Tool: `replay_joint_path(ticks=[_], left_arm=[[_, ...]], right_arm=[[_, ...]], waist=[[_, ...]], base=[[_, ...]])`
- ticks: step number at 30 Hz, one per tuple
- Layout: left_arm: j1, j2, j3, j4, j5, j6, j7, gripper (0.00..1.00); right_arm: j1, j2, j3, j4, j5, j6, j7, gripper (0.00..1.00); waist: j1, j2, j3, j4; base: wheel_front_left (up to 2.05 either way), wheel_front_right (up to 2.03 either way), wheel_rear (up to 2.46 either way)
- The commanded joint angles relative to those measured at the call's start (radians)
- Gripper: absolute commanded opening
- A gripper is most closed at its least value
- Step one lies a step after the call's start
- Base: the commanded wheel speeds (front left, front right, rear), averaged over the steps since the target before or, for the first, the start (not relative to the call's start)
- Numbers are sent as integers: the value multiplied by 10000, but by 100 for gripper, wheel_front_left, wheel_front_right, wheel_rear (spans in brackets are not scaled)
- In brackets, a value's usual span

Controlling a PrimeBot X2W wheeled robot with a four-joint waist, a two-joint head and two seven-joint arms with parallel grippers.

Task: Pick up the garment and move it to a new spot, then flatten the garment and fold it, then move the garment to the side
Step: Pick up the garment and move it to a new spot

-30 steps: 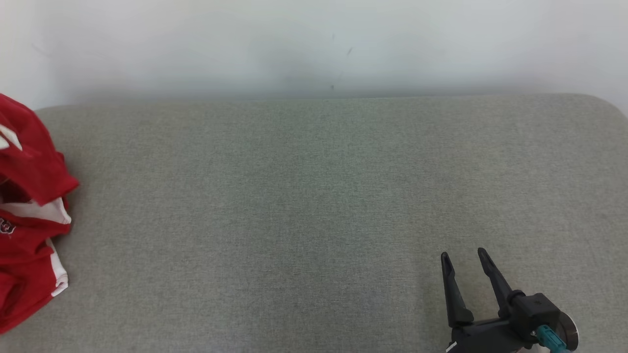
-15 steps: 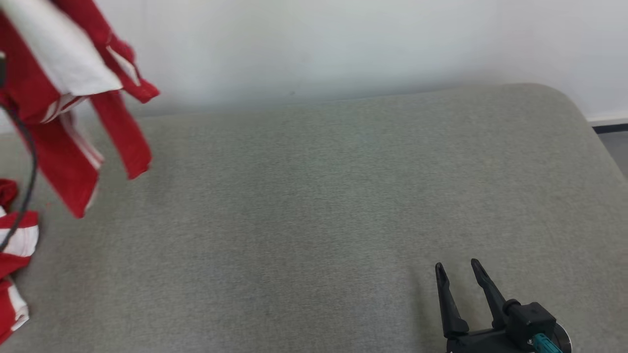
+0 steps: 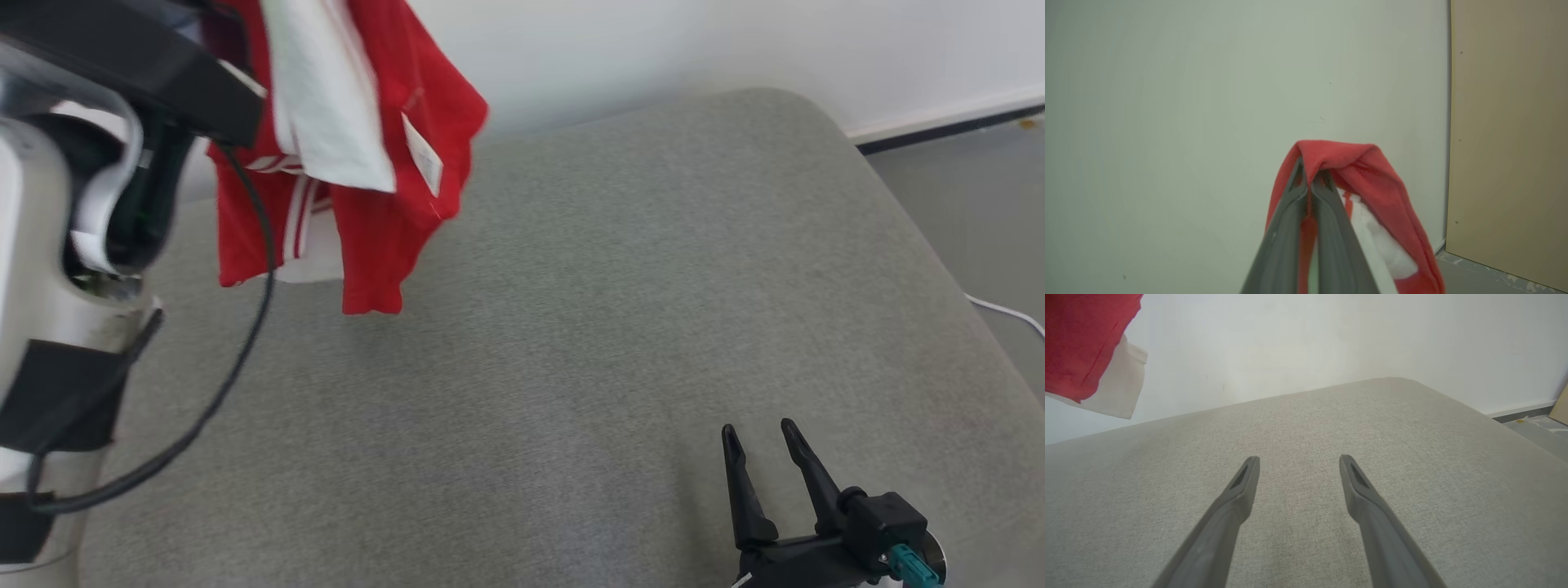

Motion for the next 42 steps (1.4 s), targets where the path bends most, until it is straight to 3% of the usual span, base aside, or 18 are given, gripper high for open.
replay_joint_path(ticks=[1,10,21,33,34,35,42], left_arm=[[32,-126,-112,-32,69,23,-19,0],[1230,-731,-892,29,-8,68,-218,0],[4002,-580,-973,992,-388,255,-1094,0],[5833,-804,-1256,2672,-592,-36,-2146,0],[5829,-864,-1297,2736,-534,-77,-2275,36],[5853,-925,-1350,2805,-507,-98,-2361,100],[6208,-1023,-1532,2591,-451,-191,-2923,100]], right_arm=[[20,-8,14,-17,50,34,-27,100],[17,-5,14,-54,110,34,-27,100],[-172,-6,140,-32,78,34,-27,100],[-110,-5,141,57,-141,34,-27,100],[-73,-6,83,64,-156,34,-27,100],[-42,-6,71,68,-147,34,-27,100],[174,-9,53,30,-246,34,-27,100]], waist=[[0,0,227,-538],[0,0,398,-788],[0,0,590,-561],[0,0,496,-242],[0,0,448,-145],[0,0,397,-67],[0,0,-68,515]], base=[[0,0,0],[0,0,0],[0,0,0],[0,0,0],[0,0,0],[0,0,0],[0,0,0]])
